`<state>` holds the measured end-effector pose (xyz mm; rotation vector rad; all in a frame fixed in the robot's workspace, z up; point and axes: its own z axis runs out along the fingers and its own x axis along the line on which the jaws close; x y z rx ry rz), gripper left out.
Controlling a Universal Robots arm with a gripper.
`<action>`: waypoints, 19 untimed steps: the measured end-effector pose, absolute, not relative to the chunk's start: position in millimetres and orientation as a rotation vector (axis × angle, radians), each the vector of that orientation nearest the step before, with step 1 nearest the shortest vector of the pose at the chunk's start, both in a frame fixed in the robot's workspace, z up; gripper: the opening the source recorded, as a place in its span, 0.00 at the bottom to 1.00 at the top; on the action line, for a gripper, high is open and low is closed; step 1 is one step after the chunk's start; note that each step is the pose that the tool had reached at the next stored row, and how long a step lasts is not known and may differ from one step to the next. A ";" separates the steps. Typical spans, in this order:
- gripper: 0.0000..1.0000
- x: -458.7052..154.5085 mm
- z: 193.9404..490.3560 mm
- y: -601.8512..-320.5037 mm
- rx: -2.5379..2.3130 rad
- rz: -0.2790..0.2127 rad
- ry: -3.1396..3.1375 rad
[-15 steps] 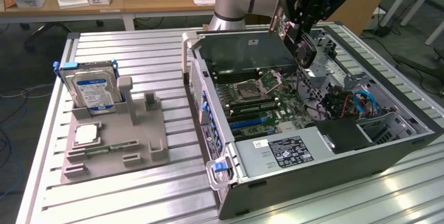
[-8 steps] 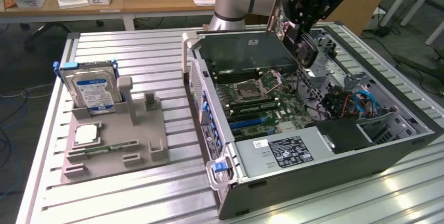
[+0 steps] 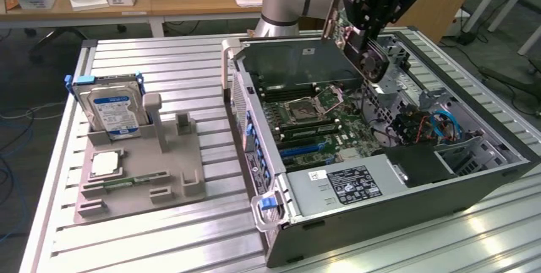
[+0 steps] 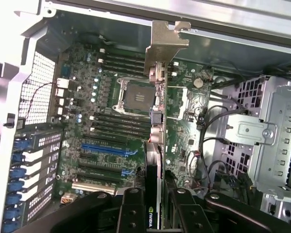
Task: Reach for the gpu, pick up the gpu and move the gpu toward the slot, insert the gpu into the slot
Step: 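Insert the gpu into the slot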
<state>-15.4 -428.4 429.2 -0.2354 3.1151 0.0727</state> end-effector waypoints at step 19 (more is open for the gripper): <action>0.25 -15.5 429.2 -429.0 -0.392 0.074 3.102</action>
